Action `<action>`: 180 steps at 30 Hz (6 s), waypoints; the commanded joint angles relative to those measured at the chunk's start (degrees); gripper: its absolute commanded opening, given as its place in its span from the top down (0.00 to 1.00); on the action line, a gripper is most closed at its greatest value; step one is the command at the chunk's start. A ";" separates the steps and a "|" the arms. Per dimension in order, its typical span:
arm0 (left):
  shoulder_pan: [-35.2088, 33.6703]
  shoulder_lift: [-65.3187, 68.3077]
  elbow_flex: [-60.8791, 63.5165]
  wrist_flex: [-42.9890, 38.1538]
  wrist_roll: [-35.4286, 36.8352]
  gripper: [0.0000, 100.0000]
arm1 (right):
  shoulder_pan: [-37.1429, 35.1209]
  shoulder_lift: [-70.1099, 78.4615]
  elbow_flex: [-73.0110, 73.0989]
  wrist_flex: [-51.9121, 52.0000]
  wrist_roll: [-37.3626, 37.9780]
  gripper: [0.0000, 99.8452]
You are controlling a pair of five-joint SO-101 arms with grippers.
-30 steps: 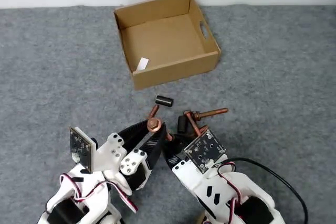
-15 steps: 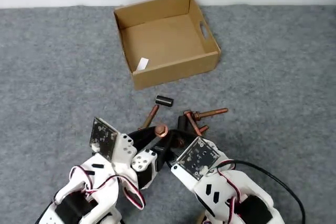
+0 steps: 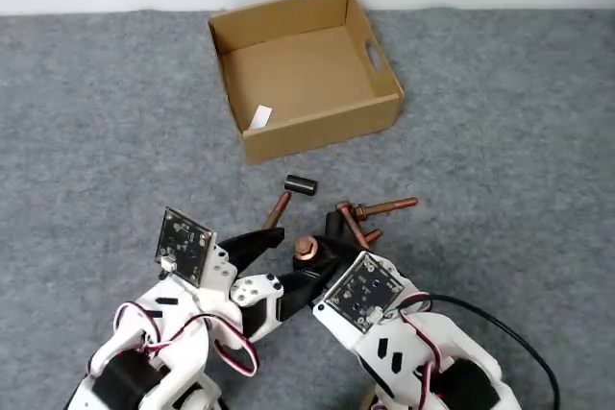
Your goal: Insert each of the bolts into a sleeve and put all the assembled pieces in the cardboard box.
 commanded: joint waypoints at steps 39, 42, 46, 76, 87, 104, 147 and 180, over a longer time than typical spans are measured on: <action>-30.86 0.53 26.59 -14.68 -15.91 1.00 | 22.90 77.23 -54.77 -20.35 -24.26 0.99; -30.86 0.44 26.59 -14.33 -15.91 0.99 | 22.90 87.69 -63.03 -22.81 -24.18 0.99; -32.00 0.62 26.59 -15.56 -15.91 0.99 | 23.78 101.58 -73.67 -25.54 -20.75 0.99; -33.58 0.79 26.59 -15.65 -13.63 0.99 | 26.15 146.95 -112.44 -8.75 -11.08 0.87; -33.67 0.79 26.59 -15.65 -13.63 0.99 | 21.49 138.95 -128.79 21.49 -10.64 0.99; -33.67 0.79 26.59 -15.56 -13.71 0.99 | 17.71 138.59 -127.74 41.54 15.21 0.94; -33.67 0.79 26.59 -15.56 -13.63 0.99 | 14.02 144.13 -123.16 41.80 12.75 0.99; -31.03 0.79 26.59 -14.68 -13.45 0.99 | 49.01 48.31 -36.92 26.77 -34.46 0.99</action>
